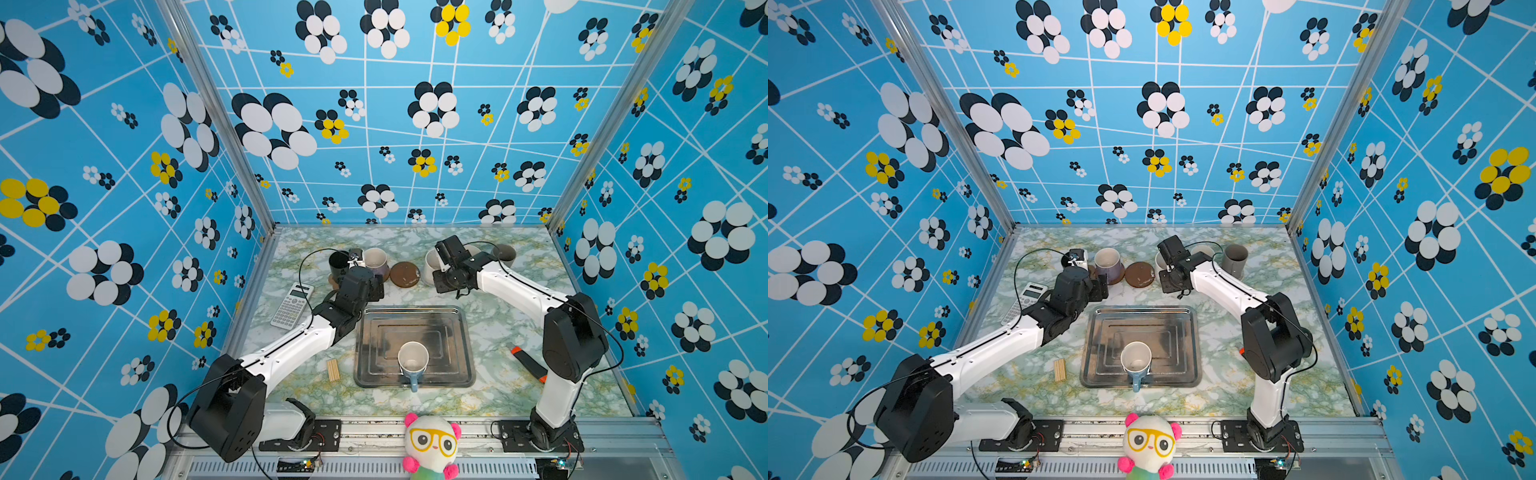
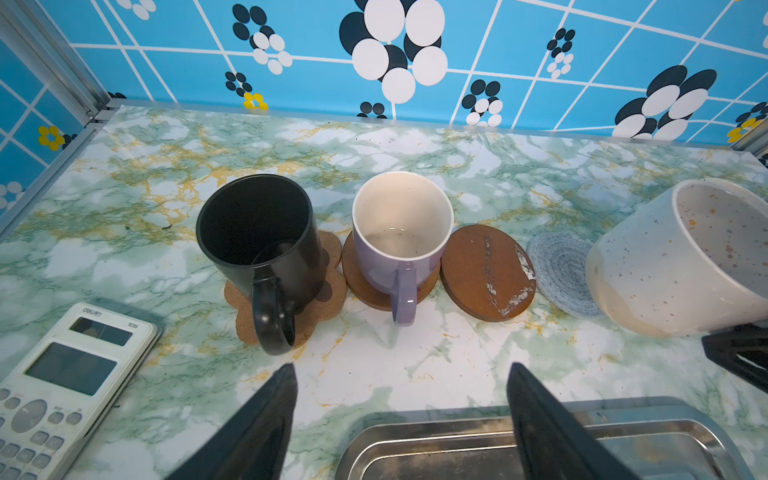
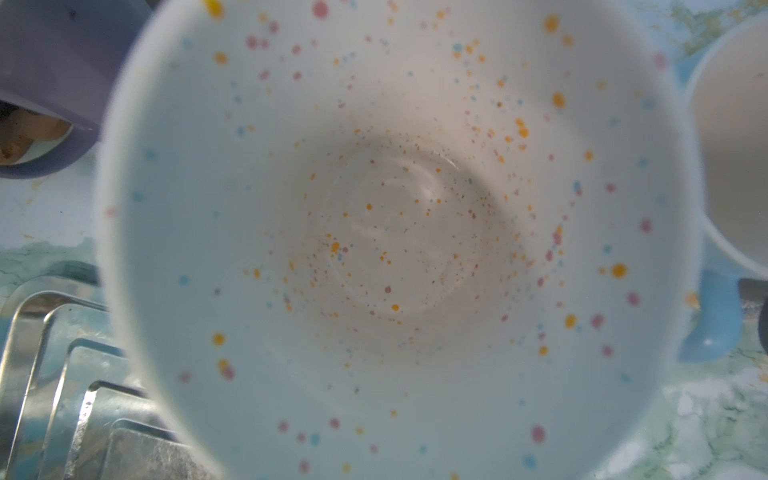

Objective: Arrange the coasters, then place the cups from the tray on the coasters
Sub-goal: 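Lower the speckled mug onto the grey woven coaster with the right gripper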

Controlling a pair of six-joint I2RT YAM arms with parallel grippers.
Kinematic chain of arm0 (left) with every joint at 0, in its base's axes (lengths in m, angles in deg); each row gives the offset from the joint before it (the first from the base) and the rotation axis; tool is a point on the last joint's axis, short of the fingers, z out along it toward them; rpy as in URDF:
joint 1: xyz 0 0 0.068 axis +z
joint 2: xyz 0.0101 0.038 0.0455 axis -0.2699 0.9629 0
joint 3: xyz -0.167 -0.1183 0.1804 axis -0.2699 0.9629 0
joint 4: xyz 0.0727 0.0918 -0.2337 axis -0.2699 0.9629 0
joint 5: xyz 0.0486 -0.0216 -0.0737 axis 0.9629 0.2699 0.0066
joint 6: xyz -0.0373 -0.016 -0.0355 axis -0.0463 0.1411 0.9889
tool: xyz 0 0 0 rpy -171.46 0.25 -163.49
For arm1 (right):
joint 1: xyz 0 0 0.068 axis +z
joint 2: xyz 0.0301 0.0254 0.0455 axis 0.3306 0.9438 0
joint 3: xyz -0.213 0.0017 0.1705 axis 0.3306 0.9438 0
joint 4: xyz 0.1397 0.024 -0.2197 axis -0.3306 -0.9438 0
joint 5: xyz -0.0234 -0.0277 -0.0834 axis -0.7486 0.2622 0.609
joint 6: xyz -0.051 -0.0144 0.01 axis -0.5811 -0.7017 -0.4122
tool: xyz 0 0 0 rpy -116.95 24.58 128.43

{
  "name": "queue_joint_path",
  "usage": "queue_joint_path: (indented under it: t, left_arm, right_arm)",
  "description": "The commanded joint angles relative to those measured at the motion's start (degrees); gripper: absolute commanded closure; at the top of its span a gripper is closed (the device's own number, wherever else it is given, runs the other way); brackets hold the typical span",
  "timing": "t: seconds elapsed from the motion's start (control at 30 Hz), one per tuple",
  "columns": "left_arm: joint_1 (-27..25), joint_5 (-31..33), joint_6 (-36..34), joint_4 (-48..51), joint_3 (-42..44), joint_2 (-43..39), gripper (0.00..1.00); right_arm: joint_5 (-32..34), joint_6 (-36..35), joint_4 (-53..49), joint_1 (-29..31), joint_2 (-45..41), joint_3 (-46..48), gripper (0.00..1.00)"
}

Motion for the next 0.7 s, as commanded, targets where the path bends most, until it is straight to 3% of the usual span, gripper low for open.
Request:
queue_joint_path:
  t: [0.0, 0.67]
  left_arm:
    - [0.6, -0.03, 0.4, 0.38, 0.84, -1.39, 0.2]
    - [0.79, -0.03, 0.22, 0.56, 0.9, -1.65, 0.2]
  right_arm:
    - [-0.13, -1.37, 2.1, -0.68, 0.43, -3.8, 1.0]
    - [-1.33, -2.64, -0.19, -2.62, 6.54, -9.36, 1.0]
